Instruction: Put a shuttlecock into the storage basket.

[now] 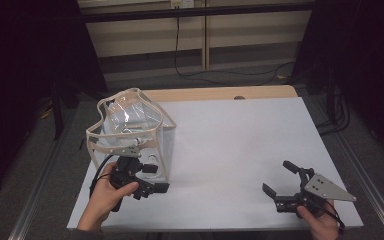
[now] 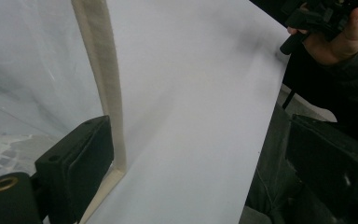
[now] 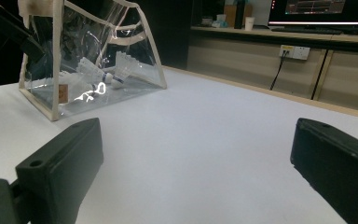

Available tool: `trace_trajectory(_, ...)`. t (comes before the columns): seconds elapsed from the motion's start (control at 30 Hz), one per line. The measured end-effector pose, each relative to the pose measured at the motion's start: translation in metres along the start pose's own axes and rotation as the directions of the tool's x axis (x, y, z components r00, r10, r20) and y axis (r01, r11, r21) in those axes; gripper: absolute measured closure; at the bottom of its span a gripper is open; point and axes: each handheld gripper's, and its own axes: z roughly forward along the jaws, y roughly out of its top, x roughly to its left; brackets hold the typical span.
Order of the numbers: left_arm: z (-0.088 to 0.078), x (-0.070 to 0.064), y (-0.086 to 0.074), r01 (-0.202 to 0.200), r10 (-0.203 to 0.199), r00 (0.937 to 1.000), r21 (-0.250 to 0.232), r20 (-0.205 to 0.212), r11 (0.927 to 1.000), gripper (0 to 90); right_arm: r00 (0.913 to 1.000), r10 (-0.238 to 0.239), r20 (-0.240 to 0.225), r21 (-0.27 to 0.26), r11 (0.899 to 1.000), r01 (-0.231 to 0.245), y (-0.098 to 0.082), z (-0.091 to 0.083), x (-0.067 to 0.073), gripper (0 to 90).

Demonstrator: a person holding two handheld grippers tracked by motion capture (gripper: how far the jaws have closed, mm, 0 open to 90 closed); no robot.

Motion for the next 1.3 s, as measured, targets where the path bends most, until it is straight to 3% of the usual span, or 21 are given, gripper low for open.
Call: trace_trajectory(1.3, 0.014, 0.006, -0.027, 0.01, -0.01, 0.9999, 0.009, 0.012, 0.9999, 7.9, 1.0, -0.001, 0.001, 0.001, 1.0, 0.001, 0.0, -0.001, 0.0, 2.2)
